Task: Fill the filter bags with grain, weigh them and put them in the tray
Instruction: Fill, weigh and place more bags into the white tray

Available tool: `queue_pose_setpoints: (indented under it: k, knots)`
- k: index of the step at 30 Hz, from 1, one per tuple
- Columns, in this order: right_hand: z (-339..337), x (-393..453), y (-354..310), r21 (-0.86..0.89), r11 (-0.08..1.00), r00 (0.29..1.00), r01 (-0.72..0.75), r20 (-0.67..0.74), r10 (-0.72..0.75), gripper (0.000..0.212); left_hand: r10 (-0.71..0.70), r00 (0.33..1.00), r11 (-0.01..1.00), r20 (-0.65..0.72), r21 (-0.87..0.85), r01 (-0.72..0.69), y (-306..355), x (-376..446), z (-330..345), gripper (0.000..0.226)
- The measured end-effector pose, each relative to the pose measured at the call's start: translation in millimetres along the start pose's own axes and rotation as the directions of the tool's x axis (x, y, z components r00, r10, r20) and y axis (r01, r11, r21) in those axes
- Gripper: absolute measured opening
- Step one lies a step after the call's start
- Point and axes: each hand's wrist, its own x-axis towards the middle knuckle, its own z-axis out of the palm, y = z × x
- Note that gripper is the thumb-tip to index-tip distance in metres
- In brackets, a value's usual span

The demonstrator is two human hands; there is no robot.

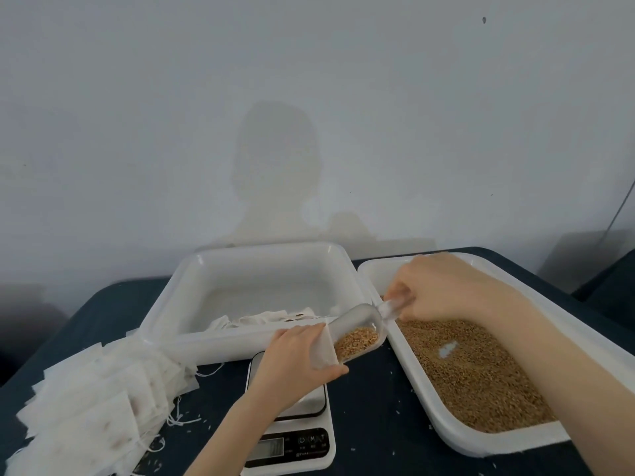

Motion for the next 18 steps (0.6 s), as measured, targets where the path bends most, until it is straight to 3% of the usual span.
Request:
queue_pose_setpoints:
  k: [2, 5, 7, 10, 14, 18]
  knots:
    - [-11, 4, -10, -0.140, 0.988, 0.991, 0.059, -0.113, -0.075, 0.009, -0.023, 0.998, 1.000, -0.066, -0.015, 0.022, 1, -2, 5, 0.061]
    - [-22, 12, -25, -0.277, 0.958, 0.966, 0.071, -0.222, -0.135, 0.031, -0.095, 0.986, 0.986, -0.139, -0.151, 0.074, 4, -4, 13, 0.063]
    - [-26, 18, -34, -0.376, 0.925, 0.951, 0.055, -0.264, -0.163, 0.044, -0.171, 0.973, 0.962, -0.153, -0.241, 0.131, 8, -3, 17, 0.063]
    - [-28, 23, -41, -0.473, 0.879, 0.946, 0.057, -0.255, -0.199, 0.044, -0.261, 0.953, 0.929, -0.154, -0.307, 0.205, 9, -2, 22, 0.071]
    - [-21, 21, -37, -0.457, 0.887, 0.950, 0.062, -0.245, -0.193, 0.042, -0.252, 0.961, 0.911, -0.113, -0.362, 0.196, 8, -5, 20, 0.067]
    - [-13, 13, -16, -0.298, 0.953, 0.967, 0.060, -0.218, -0.130, 0.034, -0.199, 0.978, 0.885, -0.068, -0.441, 0.150, 6, -7, 16, 0.056]
